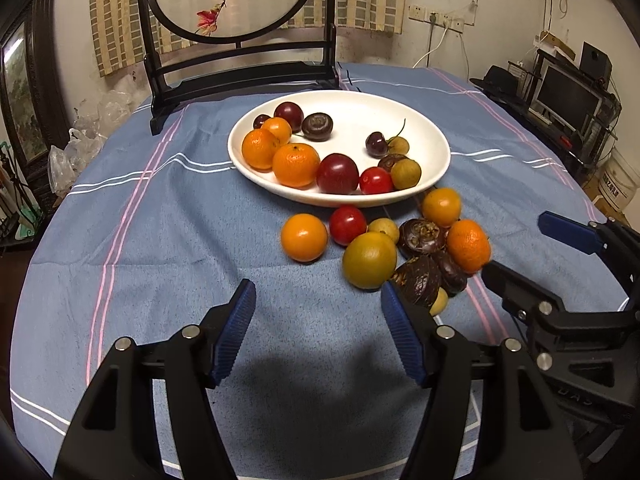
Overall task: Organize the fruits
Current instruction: 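Withdraw both open tools from the plate toward the fruit pile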
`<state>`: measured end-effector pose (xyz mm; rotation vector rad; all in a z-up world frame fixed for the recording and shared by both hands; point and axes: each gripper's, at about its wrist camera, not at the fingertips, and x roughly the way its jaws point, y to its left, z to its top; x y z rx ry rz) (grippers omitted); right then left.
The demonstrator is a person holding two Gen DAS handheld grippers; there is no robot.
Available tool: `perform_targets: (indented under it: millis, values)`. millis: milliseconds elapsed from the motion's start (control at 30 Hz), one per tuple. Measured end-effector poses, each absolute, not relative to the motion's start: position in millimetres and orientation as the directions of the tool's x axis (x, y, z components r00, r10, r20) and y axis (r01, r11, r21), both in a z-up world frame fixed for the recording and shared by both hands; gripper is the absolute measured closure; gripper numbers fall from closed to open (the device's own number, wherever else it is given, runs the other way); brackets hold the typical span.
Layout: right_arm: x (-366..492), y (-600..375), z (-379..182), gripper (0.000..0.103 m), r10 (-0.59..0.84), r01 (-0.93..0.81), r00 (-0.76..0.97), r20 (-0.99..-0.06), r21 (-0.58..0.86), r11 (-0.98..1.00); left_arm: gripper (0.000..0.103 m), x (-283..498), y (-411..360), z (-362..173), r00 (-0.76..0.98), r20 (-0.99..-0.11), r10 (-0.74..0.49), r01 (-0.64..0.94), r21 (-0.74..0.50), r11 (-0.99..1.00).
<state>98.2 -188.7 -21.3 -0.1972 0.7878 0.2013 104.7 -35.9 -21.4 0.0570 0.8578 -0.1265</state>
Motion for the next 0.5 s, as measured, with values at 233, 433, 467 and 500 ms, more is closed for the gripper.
perform_targets:
  millis: [233, 433, 467, 500]
  values:
    - [91, -195, -45, 0.021, 0.107, -0.322, 0.614, -0.782, -0.125, 0.938, 0.031, 104, -27, -31, 0.634, -0.77, -0.073, 0.141, 0.023, 0.99]
    - [91, -191, -60, 0.026, 0.121, -0.376, 0.56, -0.819, -0.122, 0.918, 0.027, 99, -22, -39, 0.621, -0.778, -0.091, 0.165, 0.016, 0.986]
    - [93, -189, -61, 0.033, 0.13, -0.387, 0.552, -0.824, -0.115, 0.915, 0.027, 98, -21, -40, 0.619, -0.779, -0.096, 0.168, 0.012, 0.986]
    - [94, -187, -62, 0.038, 0.137, -0.394, 0.544, -0.827, -0.108, 0.913, 0.027, 98, -21, -41, 0.618, -0.78, -0.099, 0.17, 0.01, 0.985]
